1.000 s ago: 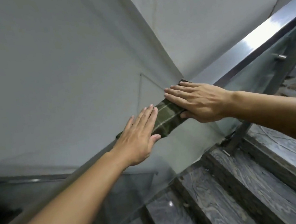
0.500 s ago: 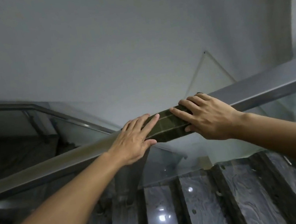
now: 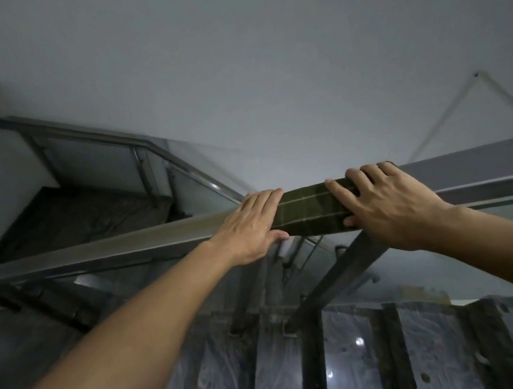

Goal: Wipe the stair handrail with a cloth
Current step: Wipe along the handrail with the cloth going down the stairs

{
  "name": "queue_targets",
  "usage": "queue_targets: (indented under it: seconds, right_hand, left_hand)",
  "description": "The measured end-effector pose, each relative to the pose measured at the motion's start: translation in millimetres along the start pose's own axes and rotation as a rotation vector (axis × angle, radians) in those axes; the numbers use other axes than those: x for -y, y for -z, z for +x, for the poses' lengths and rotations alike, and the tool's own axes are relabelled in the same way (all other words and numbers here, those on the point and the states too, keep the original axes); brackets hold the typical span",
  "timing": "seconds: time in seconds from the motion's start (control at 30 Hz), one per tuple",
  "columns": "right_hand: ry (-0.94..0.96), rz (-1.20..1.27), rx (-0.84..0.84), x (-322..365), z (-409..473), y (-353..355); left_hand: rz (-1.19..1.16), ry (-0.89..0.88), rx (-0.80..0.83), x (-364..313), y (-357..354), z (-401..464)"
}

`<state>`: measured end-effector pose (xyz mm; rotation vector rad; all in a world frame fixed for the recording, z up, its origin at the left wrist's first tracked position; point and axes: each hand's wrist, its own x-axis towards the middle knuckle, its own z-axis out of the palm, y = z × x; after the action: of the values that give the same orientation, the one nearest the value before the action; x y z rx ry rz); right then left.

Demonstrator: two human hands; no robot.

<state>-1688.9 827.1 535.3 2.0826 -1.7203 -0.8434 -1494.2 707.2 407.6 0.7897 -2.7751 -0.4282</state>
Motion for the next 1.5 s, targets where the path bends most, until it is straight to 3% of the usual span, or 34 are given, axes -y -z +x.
queue_targets:
  seconds: [0.6,1.0,1.5]
  right_hand:
    - [0.033,-0.008,0.020,224,188,25]
    - [0.070,0.035,-0.006,375,318,40]
    - [0.067,0.069,0.007,561,473,53]
  left_hand:
    - [-0.026,0.104,0.041,251,-61,-125]
    - [0.083,0.164,0.029,427,-103,-209]
    - [0.008,0.185,0.065,635,-151,-311]
